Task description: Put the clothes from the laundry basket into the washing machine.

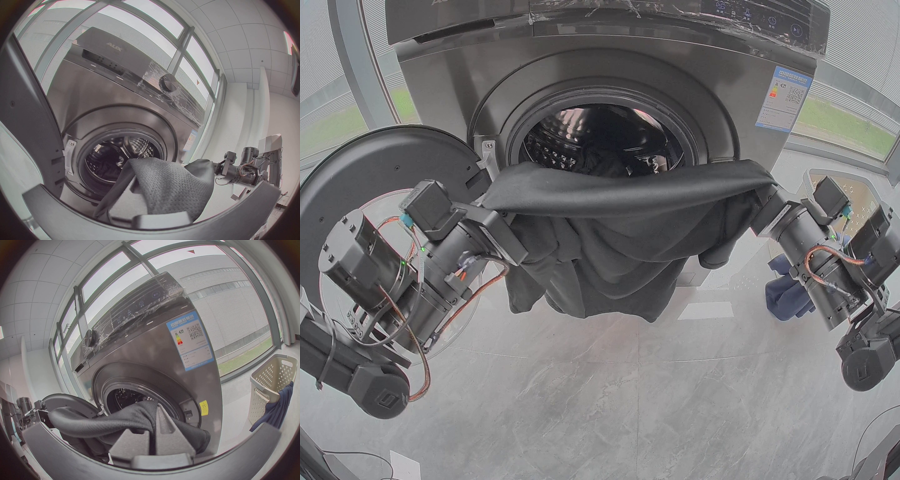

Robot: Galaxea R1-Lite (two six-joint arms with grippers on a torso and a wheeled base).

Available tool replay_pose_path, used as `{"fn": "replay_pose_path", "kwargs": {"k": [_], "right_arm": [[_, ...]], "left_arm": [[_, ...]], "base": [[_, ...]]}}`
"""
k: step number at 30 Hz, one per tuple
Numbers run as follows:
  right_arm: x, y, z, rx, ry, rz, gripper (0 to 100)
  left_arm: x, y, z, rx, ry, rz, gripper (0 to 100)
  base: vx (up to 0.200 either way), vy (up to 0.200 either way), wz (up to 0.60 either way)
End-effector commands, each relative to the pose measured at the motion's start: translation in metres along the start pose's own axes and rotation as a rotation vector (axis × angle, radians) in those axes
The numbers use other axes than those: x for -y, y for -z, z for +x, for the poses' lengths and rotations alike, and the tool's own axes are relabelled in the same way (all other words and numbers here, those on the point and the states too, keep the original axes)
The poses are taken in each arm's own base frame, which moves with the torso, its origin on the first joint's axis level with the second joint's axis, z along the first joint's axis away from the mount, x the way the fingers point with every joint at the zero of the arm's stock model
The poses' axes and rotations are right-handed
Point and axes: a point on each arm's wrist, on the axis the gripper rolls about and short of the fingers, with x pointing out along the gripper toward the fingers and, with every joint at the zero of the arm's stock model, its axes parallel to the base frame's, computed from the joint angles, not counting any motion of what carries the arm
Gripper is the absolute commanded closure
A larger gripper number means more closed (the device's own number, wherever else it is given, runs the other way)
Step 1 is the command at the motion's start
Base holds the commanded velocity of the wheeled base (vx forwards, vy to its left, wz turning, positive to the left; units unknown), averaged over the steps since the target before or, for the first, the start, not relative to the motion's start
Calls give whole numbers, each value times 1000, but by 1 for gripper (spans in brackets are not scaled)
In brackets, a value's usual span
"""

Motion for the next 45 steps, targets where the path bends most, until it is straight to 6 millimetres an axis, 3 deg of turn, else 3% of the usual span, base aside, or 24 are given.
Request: {"fn": "replay_pose_path", "kwargs": {"k": [1,3,4,7,16,21,22,26,29,39,45], "right_arm": [[-2,17,-9,-80,-22,-5,100],[-2,17,-9,-80,-22,-5,100],[-7,38,-11,-139,-39,1,100],[-14,46,-13,-167,-54,10,100],[-33,85,-15,-276,-118,7,100],[-50,121,-18,-359,-182,9,100],[-52,125,-18,-369,-186,8,0],[-62,144,-24,-421,-218,3,0],[-65,172,-23,-467,-219,-17,0],[-63,206,10,-409,-215,-29,0],[-53,209,30,-360,-181,-34,0]], "left_arm": [[11,14,5,-33,42,-17,100],[11,14,5,-33,42,-17,100],[18,13,16,-11,70,-26,100],[25,10,22,10,93,-34,100],[28,12,22,8,120,-37,100],[29,12,21,4,125,-39,100],[29,13,21,3,125,-39,100],[29,13,21,2,128,-38,100],[31,9,19,9,133,-39,100],[38,6,15,9,157,-50,100],[41,7,13,3,166,-54,100]], "base": [[0,0,0],[0,0,0],[0,0,0],[0,0,0],[0,0,0],[0,0,0],[0,0,0],[0,0,0],[0,0,0],[0,0,0],[0,0,0]]}}
